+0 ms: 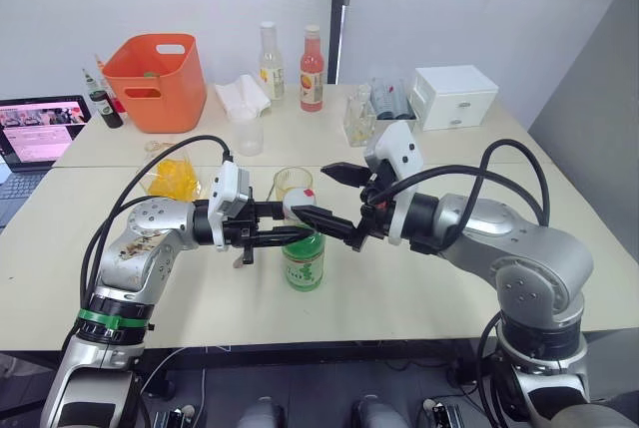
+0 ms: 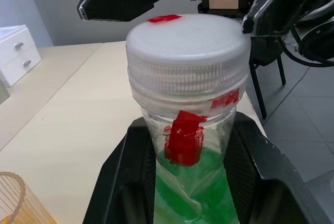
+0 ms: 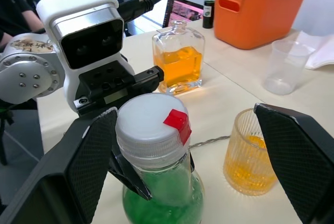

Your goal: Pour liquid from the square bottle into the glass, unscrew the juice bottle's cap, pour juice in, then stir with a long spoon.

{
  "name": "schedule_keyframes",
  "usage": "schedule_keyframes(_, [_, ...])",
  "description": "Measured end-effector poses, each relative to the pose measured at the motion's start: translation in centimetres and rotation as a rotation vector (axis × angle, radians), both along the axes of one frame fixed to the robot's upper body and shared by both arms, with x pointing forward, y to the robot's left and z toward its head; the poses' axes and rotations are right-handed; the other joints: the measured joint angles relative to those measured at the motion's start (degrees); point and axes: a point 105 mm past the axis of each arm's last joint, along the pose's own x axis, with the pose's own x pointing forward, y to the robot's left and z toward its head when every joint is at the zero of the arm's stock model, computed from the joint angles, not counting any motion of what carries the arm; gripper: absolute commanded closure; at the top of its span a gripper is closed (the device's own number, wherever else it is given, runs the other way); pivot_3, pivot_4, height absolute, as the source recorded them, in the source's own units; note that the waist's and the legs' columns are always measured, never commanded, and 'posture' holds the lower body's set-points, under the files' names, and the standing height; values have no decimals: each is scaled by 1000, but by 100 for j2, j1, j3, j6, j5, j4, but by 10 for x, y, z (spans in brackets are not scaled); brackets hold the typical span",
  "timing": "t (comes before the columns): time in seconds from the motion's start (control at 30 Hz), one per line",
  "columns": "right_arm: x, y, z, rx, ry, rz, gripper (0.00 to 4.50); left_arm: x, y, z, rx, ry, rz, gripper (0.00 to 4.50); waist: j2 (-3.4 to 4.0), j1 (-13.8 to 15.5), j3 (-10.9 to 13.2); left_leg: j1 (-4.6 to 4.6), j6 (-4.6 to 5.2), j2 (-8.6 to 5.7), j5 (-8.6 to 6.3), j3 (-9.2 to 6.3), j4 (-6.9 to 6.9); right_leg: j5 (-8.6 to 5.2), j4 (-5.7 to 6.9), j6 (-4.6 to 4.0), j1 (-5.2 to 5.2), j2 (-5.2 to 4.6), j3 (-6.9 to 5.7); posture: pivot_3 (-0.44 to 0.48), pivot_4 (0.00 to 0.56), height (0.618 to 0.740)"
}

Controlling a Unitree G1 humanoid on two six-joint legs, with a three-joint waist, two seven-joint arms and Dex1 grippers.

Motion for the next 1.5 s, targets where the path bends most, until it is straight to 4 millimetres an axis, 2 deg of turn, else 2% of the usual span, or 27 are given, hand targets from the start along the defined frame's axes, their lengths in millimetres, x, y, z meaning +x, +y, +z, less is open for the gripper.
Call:
schedule_keyframes(0.47, [1,10,-10,12,54,-18,71,0,-1,0,3,-3,-10,3118,0,0,0,-2,0,0,0,0,0,0,-2,0,0,0,0,0,150,715])
schedule_keyframes(0.57, [1,10,-11,12,55,-18,849,0,-1,0,3,-3,-10,3118,0,-2,0,-2,0,0,0,0,-1,0,-2,0,0,1,0,0,150,715])
schedule_keyframes(0.67, [-2,14,-12,12,60,5,1799,1,-1,0,3,-1,-8,3118,0,-5,0,-2,0,0,0,0,-1,0,-2,0,0,1,0,0,150,715])
schedule_keyframes(0.73, [-4,16,-12,11,59,15,2584,1,0,0,2,0,-7,3118,0,-5,0,-2,0,0,0,0,0,0,-3,0,0,1,0,0,150,715])
schedule_keyframes(0.77, [-4,16,-12,9,57,14,2753,1,-1,0,3,0,-8,3118,0,-5,0,-1,0,0,0,-1,0,0,-3,0,0,1,0,0,150,715])
schedule_keyframes(1.0, [-4,16,-11,8,54,19,2756,2,-1,0,3,1,-8,3118,0,-21,0,-1,0,2,0,-1,-1,-1,-3,0,0,2,0,0,150,715])
schedule_keyframes(1.17, [0,12,-13,10,51,138,2756,1,-2,0,5,2,-8,3118,0,-25,0,1,0,1,0,0,-1,-1,-7,0,3,4,0,0,150,715])
schedule_keyframes(1.33, [16,9,-12,-12,79,405,2756,0,-1,0,7,1,-1,3118,0,-74,0,7,1,4,0,1,-2,-1,-8,0,9,10,-1,0,150,715])
schedule_keyframes(1.5, [32,14,-5,-113,119,715,2756,-4,1,1,9,-6,1,3118,1,-129,0,3,1,7,0,3,-6,0,-8,0,1,11,0,0,150,715])
